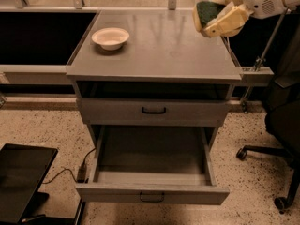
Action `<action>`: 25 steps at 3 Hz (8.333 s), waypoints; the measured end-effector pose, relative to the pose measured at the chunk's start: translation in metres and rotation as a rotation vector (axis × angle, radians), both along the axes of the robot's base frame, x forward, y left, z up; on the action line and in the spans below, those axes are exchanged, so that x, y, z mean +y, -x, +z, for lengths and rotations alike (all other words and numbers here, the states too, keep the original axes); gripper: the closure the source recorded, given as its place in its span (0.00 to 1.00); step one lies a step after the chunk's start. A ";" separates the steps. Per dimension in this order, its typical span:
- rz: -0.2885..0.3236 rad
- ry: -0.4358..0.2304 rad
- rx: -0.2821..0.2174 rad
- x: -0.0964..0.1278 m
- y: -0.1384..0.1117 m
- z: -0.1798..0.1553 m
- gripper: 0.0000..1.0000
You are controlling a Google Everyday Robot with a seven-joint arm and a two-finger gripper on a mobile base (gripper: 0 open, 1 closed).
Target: Place sponge into middle drawer
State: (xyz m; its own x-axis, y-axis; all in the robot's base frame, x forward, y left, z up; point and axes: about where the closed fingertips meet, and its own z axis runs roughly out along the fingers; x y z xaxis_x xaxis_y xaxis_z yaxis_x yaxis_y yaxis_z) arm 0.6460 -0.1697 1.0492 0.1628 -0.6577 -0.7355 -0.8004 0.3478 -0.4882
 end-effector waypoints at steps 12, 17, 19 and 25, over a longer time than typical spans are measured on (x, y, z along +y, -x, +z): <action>-0.011 -0.153 0.255 0.126 0.043 -0.457 1.00; -0.132 -0.131 0.369 0.113 0.027 -0.626 1.00; -0.238 -0.155 0.347 0.097 0.020 -0.653 0.96; -0.238 -0.155 0.347 0.097 0.020 -0.654 0.00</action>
Offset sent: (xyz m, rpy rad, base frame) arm -0.0449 0.0089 -0.0744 0.0131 0.0574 0.0172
